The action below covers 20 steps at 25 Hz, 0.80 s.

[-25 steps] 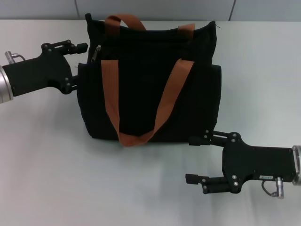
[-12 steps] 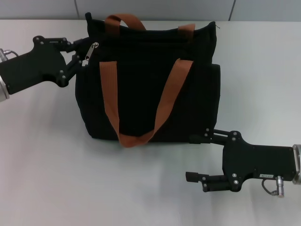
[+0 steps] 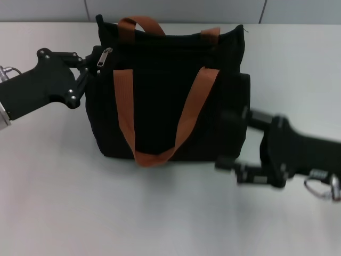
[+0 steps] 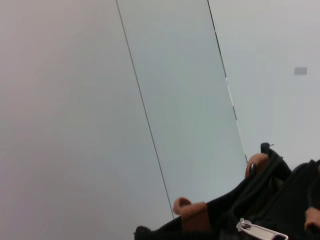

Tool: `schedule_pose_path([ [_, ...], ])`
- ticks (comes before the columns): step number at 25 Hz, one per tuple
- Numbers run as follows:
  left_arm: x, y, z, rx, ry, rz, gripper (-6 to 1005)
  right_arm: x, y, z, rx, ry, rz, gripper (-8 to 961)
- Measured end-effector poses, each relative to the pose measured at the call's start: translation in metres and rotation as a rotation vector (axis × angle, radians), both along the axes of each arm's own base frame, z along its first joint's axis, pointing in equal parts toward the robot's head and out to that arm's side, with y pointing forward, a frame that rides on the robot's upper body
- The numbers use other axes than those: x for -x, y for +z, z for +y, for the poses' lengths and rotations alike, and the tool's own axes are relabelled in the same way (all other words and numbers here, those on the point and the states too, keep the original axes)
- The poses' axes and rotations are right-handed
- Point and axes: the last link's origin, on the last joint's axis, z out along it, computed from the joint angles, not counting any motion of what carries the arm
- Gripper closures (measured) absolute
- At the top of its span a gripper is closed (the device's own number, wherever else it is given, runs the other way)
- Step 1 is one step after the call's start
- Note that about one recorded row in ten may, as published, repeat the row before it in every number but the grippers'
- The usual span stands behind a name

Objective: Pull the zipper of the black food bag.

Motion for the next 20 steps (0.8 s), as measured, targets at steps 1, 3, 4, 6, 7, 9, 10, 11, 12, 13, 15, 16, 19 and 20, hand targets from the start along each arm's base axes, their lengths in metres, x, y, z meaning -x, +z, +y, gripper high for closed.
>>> schedule_pose_path([
  [1, 0.000, 0.000, 0.000, 0.000, 0.000, 0.000, 966, 0.005, 0.003, 0.004, 0.017, -0.017, 0.034, 138],
  [3, 0.000, -0.003, -0.001, -0.018, -0.004, -0.025, 972, 0.015, 0.010, 0.015, 0.078, -0.067, 0.089, 139],
  [4, -0.001, -0.003, -0.001, -0.028, -0.006, -0.032, 972, 0.021, 0.014, 0.022, 0.123, -0.098, 0.111, 139],
  [6, -0.001, -0.003, -0.001, -0.043, -0.008, -0.043, 972, 0.033, 0.021, 0.036, 0.196, -0.143, 0.131, 139],
  [7, -0.001, -0.001, -0.001, -0.058, -0.008, -0.054, 972, 0.040, 0.024, 0.044, 0.228, -0.159, 0.138, 139],
  [9, -0.001, 0.000, 0.000, -0.065, -0.005, -0.054, 972, 0.053, 0.027, 0.058, 0.291, -0.201, 0.142, 139],
  [10, -0.001, 0.000, 0.000, -0.065, -0.005, -0.054, 972, 0.057, 0.027, 0.064, 0.313, -0.224, 0.139, 139],
  [11, 0.000, 0.001, 0.001, -0.073, -0.004, -0.051, 972, 0.064, 0.027, 0.074, 0.341, -0.259, 0.132, 139],
  [12, 0.000, 0.001, 0.001, -0.073, -0.004, -0.051, 972, 0.070, 0.027, 0.082, 0.362, -0.292, 0.125, 140],
  [13, 0.000, 0.001, 0.001, -0.073, -0.004, -0.051, 972, 0.076, 0.026, 0.091, 0.380, -0.329, 0.116, 140],
  [15, 0.001, 0.003, 0.002, -0.102, -0.004, -0.047, 972, 0.086, 0.025, 0.105, 0.413, -0.388, 0.095, 140],
  [16, 0.001, 0.004, 0.003, -0.107, -0.002, -0.047, 972, 0.092, 0.023, 0.111, 0.437, -0.415, 0.078, 140],
  [19, 0.001, 0.005, 0.004, -0.114, -0.002, -0.044, 972, 0.109, 0.016, 0.123, 0.515, -0.480, 0.015, 140],
  [20, 0.001, 0.006, 0.004, -0.115, -0.002, -0.044, 972, 0.115, 0.012, 0.126, 0.547, -0.502, -0.011, 140],
])
